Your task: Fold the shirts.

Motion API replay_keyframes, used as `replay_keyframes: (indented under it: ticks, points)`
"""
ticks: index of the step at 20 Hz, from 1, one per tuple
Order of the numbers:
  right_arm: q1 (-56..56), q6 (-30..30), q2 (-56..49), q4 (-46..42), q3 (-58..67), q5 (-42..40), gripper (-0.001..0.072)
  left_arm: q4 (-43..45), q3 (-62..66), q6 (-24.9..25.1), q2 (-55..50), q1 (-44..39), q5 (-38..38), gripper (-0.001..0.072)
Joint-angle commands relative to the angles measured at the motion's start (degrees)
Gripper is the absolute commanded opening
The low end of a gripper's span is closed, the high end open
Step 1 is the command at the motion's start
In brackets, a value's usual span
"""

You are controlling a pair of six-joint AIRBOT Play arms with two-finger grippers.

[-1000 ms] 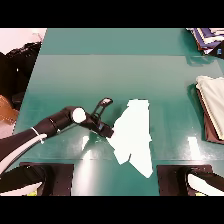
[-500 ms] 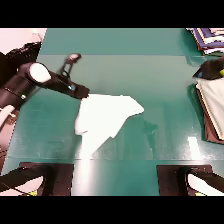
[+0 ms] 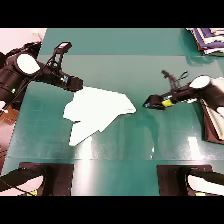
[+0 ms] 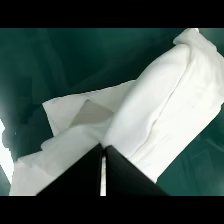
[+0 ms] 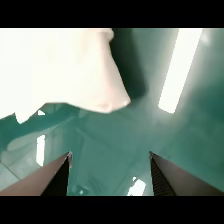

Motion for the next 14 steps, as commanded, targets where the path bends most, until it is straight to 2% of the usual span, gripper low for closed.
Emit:
replay_keyframes:
  ticks: [1,4,5,7,9,11,14]
  points:
    - [4.5,-2.9,-7.7,4.6,2.6,-7.0,0.0551,0.0,0.2,0.0,0.1,0.1,-0.1,0.0023]
    - [6.7,-2.9,-14.1,3.7,8.9,-5.8,0.0549,0.0,0.2,0.0,0.0,0.1,-0.2,0.0024]
    - [7.2,-2.9,-15.9,3.7,10.6,-4.9,0.0483,0.0,0.2,0.0,0.1,0.1,-0.2,0.0023]
    - [8.2,-2.9,-18.6,3.7,13.6,-3.4,0.0278,0.0,0.2,0.0,0.0,0.1,-0.5,0.0024]
    - [8.7,-3.0,-19.7,3.6,15.9,-2.4,0.0018,-0.1,0.2,0.0,0.1,0.1,-0.8,0.0023]
    - [8.7,-3.8,-18.7,3.1,17.7,-1.7,0.0015,-0.1,0.3,0.0,0.9,0.1,-0.9,0.0023]
    - [7.5,-2.4,-12.3,-3.0,22.2,0.9,0.0015,0.2,6.3,0.0,4.8,0.1,-1.1,0.0022]
